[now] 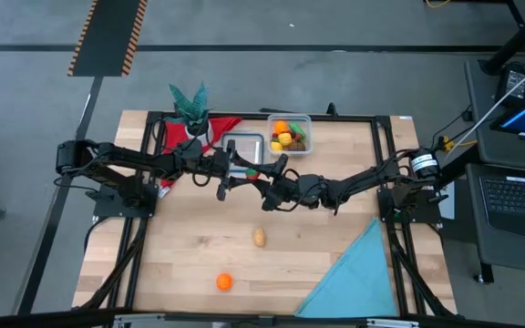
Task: Pick and placing Produce into tupperware
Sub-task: Put the strawberry into the transparent bin
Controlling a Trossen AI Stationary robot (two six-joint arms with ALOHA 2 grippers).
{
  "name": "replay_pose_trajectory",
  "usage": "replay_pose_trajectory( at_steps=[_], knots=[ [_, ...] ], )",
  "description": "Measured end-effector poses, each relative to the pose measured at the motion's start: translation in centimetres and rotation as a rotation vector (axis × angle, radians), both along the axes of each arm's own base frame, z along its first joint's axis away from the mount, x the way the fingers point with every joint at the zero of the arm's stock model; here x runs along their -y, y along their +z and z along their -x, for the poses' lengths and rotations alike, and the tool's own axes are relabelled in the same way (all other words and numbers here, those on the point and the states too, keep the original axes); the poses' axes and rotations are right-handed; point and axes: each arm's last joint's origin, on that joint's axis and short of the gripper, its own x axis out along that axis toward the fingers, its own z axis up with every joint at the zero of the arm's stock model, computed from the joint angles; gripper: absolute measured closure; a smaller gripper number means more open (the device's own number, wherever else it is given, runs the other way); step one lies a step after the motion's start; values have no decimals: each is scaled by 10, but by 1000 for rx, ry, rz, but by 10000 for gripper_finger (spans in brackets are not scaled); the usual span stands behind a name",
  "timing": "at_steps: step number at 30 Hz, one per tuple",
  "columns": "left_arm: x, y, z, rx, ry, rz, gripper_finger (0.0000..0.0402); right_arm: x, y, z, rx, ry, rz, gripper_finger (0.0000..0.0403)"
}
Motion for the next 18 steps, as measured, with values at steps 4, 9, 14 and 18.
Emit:
replay_pose_trajectory(
  at_steps=[4, 9, 14, 18],
  knots=[
    [-1, 2, 2, 4, 3, -2, 188, 1, 2, 0, 30, -20, -31, 199],
    [0, 6, 8, -22, 12, -7, 185, 2, 4, 1, 53, -103, -57, 211],
    [2, 13, 15, -33, 9, -17, 191, 3, 7, 2, 90, -105, -66, 216],
    [3, 12, 16, -48, -3, -18, 191, 3, 9, 2, 109, -117, -70, 217]
  ],
)
